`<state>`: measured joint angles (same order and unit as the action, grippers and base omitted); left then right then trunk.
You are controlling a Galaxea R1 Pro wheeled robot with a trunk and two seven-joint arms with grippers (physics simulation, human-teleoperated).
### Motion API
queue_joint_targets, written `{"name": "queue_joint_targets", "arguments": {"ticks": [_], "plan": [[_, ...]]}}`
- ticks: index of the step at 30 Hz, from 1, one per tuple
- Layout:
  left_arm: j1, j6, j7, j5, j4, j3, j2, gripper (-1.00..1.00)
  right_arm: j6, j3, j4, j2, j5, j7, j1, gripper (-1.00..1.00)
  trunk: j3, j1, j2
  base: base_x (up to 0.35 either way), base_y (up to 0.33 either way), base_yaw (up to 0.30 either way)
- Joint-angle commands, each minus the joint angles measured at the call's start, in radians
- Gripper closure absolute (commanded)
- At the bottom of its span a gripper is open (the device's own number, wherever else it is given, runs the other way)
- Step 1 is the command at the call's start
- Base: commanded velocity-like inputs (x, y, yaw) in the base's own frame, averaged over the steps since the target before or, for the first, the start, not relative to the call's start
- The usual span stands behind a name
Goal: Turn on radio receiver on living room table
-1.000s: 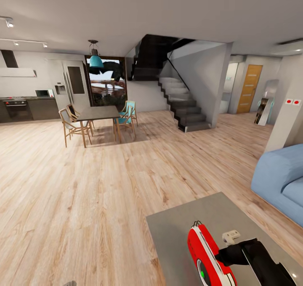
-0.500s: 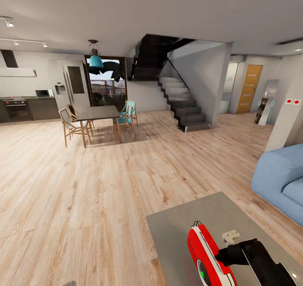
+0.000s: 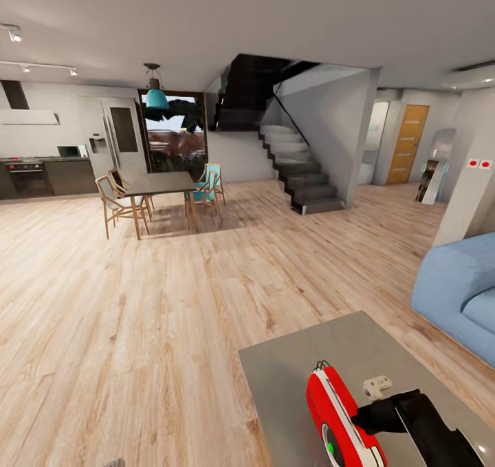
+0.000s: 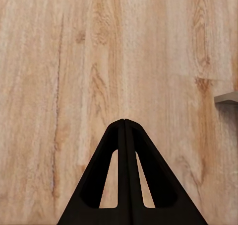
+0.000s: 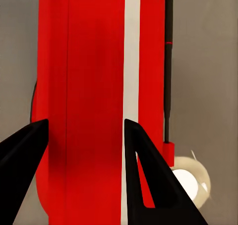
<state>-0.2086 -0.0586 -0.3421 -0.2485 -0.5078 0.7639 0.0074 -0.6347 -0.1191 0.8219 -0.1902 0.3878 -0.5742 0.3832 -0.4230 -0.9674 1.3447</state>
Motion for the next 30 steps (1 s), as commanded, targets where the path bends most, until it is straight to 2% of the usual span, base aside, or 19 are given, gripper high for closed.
{"name": "queue_joint_targets", "arguments": {"ticks": [1, 10, 30], "plan": [[0.0, 0.0, 0.0, 0.0, 0.0, 0.0, 0.0, 1.0, 0.0, 0.0, 0.0, 0.0, -0.004, 0.0, 0.0, 1.0, -0.003, -0.004, 0.007, 0.0, 0.0, 0.0], [0.0, 0.0, 0.0, 0.0, 0.0, 0.0, -0.001, 1.0, 0.0, 0.001, -0.004, 0.0, -0.004, 0.0, 0.0, 1.0, -0.031, -0.038, 0.07, 0.0, 0.0, 0.0], [0.0, -0.001, 0.0, 0.0, 0.0, 0.0, -0.001, 1.0, 0.001, 0.001, -0.004, 0.0, -0.004, 0.001, 0.0, 1.0, -0.031, -0.038, 0.07, 0.0, 0.0, 0.0]]}}
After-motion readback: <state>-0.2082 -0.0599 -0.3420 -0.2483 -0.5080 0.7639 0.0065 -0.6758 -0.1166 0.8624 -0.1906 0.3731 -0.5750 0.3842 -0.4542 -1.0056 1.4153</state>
